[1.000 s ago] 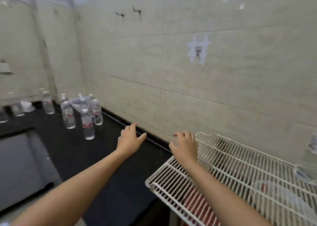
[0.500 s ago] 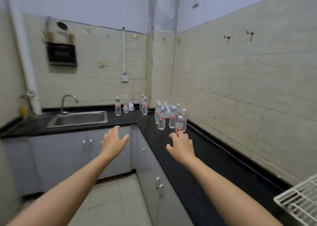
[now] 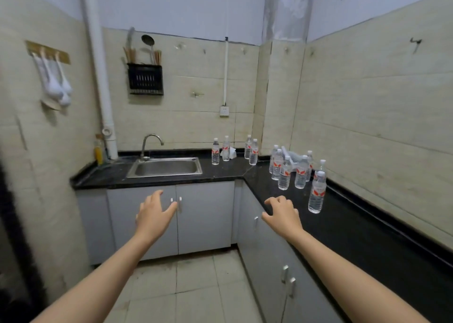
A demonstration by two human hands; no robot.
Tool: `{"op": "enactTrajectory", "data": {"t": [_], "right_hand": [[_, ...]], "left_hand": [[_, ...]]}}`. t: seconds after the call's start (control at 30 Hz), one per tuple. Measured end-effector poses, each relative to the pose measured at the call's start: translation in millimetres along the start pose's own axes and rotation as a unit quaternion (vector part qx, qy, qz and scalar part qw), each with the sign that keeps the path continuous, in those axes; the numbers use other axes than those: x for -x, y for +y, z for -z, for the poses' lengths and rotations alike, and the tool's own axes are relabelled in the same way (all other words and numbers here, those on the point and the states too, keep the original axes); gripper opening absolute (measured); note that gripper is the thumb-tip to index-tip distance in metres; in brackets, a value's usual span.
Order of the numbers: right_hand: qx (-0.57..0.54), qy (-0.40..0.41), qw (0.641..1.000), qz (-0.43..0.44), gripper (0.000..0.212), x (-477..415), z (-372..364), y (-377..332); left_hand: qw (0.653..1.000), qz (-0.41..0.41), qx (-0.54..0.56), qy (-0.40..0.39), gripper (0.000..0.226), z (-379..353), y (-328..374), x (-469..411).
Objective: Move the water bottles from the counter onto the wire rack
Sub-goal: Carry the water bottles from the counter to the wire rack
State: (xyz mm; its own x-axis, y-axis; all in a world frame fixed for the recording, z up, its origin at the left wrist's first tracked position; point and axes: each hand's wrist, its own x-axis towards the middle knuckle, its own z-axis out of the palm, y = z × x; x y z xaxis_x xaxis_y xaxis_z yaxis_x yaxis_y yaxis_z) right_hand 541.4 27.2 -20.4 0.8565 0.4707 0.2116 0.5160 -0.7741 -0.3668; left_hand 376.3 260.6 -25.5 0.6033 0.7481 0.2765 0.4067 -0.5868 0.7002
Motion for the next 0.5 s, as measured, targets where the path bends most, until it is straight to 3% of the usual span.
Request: {"op": "enactTrajectory", "data": {"t": [0.5], "right_hand": [[-0.025, -0.034, 0.995, 0.086, 0.042, -261.8, -95.0, -68.6]], "left_hand": [[0.995, 0.042, -0.014, 0.087, 0.054, -16.2, -54.1, -229.8]]}}
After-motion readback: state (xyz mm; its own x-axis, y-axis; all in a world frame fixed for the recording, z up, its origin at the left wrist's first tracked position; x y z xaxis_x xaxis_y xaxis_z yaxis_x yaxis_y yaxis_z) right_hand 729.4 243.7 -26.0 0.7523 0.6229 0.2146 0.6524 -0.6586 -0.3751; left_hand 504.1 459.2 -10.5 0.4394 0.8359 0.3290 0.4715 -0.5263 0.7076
